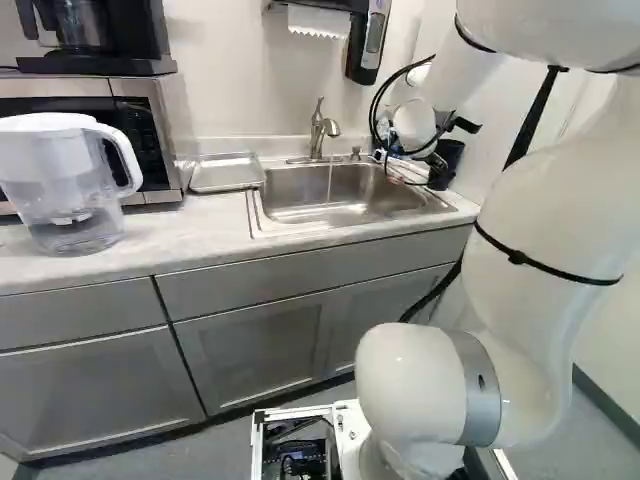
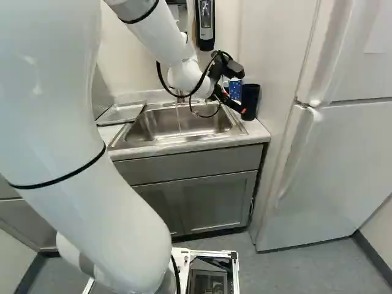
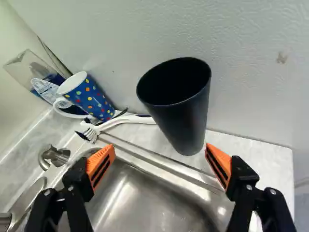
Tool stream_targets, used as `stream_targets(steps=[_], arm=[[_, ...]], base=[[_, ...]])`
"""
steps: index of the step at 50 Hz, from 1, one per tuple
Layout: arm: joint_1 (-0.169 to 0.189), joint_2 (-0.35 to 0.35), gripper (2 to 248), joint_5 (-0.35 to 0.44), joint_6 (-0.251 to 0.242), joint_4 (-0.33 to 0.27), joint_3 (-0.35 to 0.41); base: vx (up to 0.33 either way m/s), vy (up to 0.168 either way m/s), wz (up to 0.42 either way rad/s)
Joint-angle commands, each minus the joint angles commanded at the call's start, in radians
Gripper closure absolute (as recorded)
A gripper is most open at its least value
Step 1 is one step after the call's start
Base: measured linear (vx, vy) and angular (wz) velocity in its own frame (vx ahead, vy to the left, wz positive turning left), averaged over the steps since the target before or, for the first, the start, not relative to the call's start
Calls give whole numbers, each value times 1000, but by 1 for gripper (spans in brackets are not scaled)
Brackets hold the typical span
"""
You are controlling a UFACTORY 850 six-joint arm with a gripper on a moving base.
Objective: Rinse the cup and place it in the tray
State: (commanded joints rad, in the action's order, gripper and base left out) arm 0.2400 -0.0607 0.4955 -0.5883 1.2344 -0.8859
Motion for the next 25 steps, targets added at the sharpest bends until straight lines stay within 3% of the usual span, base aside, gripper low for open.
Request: stream_targets(steps=[25], arm=[[-5, -62, 3, 103, 0, 0, -27]], base=[[0, 0, 0]])
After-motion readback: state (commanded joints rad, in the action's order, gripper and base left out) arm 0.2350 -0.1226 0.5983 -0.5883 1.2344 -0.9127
